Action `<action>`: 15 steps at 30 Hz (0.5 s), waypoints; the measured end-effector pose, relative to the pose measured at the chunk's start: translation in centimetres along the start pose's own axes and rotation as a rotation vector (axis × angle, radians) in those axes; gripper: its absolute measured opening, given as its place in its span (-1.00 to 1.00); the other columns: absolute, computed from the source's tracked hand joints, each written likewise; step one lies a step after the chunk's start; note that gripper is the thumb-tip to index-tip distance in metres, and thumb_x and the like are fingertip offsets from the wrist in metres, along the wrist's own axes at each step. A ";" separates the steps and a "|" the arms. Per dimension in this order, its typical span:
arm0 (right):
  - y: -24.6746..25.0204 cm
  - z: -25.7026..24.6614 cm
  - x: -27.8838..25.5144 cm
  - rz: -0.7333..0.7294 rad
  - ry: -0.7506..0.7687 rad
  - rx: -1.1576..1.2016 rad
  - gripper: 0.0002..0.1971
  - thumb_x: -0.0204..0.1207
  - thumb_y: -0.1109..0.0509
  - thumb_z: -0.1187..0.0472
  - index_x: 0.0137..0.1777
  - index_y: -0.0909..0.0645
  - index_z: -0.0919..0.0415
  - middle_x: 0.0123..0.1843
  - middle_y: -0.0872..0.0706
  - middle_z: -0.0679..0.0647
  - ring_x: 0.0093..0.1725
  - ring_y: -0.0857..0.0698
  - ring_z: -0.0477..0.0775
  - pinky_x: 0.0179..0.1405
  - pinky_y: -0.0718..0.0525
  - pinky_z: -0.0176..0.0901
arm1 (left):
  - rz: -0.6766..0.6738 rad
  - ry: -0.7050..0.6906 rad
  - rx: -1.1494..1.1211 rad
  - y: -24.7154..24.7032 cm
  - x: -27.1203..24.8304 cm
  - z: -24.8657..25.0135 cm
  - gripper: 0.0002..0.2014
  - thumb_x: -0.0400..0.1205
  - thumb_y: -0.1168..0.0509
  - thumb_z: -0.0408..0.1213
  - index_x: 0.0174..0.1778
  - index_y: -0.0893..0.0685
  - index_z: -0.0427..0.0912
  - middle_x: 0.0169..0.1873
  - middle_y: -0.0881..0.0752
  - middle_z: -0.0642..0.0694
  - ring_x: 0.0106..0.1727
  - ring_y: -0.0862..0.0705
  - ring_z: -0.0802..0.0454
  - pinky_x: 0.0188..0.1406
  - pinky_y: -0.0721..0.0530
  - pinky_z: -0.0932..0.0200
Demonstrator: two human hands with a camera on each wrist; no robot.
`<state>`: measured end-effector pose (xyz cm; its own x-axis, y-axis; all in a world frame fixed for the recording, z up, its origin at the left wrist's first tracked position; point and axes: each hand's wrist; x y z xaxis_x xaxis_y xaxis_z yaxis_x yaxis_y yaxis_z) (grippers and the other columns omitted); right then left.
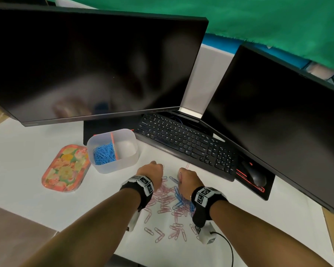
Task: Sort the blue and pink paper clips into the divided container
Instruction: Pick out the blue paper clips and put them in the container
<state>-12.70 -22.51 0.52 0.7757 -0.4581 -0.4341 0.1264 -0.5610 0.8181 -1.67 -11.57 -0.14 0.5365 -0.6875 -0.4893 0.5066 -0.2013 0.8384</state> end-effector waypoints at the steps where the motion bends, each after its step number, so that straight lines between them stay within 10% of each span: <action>1: 0.0 -0.1 0.0 -0.012 -0.002 0.004 -0.89 0.54 -0.20 0.42 -0.13 -0.38 0.21 -0.15 -0.50 0.13 -0.16 -0.49 0.13 -0.24 -0.40 -0.16 | 0.002 0.002 -0.010 0.0 0.0 -0.1 -0.75 0.59 -0.26 -0.31 0.19 -0.60 -0.13 0.15 -0.58 -0.13 0.10 -0.68 -0.18 0.10 -0.71 -0.04; 10: 1.0 0.4 -0.8 -0.041 -0.026 0.332 -0.75 0.53 -0.15 0.39 -0.31 -0.25 0.10 -0.38 -0.33 -0.01 -0.42 -0.27 -0.02 -0.45 -0.25 -0.16 | 0.099 0.050 -0.610 0.6 -0.4 -1.8 -0.87 0.56 -0.28 -0.29 -0.08 -0.70 0.00 -0.13 -0.67 -0.01 -0.17 -0.63 0.01 -0.28 -0.56 0.30; 15: 2.4 -2.2 -1.4 -0.081 -0.002 0.536 -0.74 0.54 -0.24 0.32 -0.28 -0.26 0.07 -0.33 -0.35 0.01 -0.43 -0.28 -0.04 -0.39 -0.31 -0.14 | -0.069 0.186 -1.428 1.2 -1.0 -1.3 -0.75 0.64 -0.10 -0.46 -0.06 -0.70 -0.19 -0.43 -0.44 -0.05 -0.60 -0.27 0.10 -0.57 -0.20 0.30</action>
<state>-12.18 -21.72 3.94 0.7753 -0.3997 -0.4889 -0.1475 -0.8674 0.4753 -0.74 -10.22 1.08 0.5057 -0.5838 -0.6352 0.7050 0.7040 -0.0858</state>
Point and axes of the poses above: each hand's wrist, its own x-axis towards the middle knuckle, its own y-axis out of the back of the hand, z = x × y
